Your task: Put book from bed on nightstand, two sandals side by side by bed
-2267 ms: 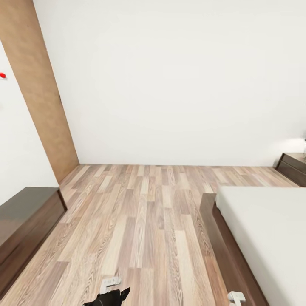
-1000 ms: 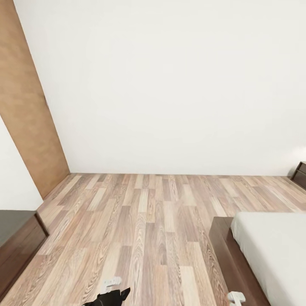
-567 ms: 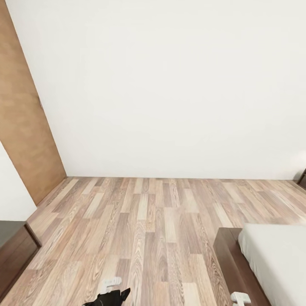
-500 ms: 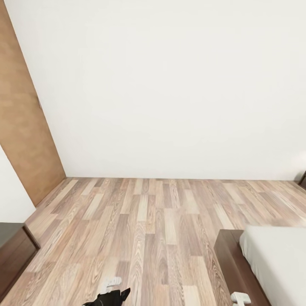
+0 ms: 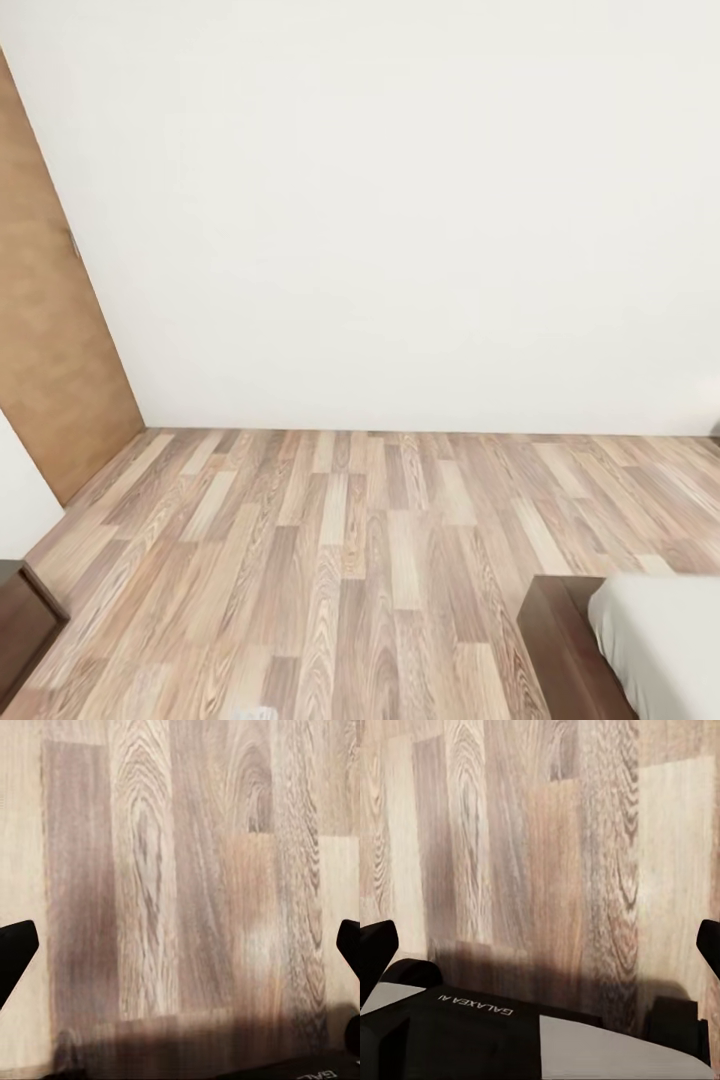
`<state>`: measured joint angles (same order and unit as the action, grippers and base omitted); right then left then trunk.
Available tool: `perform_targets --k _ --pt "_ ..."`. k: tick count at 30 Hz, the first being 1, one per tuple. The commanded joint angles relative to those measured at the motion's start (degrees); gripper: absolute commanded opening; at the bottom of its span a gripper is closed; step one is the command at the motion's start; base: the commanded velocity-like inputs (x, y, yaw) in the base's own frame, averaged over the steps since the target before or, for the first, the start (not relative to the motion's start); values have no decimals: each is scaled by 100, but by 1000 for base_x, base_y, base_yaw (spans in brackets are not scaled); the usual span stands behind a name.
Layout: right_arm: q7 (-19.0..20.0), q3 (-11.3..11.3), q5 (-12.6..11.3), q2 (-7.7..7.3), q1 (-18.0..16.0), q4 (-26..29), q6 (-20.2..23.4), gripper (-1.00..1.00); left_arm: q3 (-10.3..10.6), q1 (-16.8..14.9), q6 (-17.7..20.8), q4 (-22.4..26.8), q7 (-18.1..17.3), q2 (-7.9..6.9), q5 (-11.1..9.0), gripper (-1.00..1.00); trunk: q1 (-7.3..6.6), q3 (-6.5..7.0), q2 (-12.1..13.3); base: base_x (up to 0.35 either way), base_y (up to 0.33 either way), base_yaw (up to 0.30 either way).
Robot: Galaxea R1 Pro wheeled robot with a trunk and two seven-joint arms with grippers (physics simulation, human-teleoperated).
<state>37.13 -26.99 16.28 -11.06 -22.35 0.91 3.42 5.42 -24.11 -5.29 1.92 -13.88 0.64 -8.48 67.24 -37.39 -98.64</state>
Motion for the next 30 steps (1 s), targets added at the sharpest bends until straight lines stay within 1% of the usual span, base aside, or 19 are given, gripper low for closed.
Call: perform_targets --k 1,3,6,18,30 --pt "23 -52 41 -1 -1 -15 36 100 48 0 -103 -34 -9 -8 -65 100 3 -5 -2 294 0 0" --pt "23 -52 46 2 1 -42 36 100 43 23 -248 -60 -4 -15 -76 100 3 -5 -2 280 0 0" --pt "23 -52 50 6 0 -66 36 100 45 40 -325 -73 -1 -14 -78 100 3 -5 -2 262 0 0" --pt "28 -52 27 -8 2 -74 36 100 48 68 -337 -84 -7 -3 -66 100 3 -5 -2 226 0 0" --pt "48 -52 16 -5 2 -65 45 100 63 89 -337 -79 -1 7 -57 100 3 -5 -2 318 0 0"
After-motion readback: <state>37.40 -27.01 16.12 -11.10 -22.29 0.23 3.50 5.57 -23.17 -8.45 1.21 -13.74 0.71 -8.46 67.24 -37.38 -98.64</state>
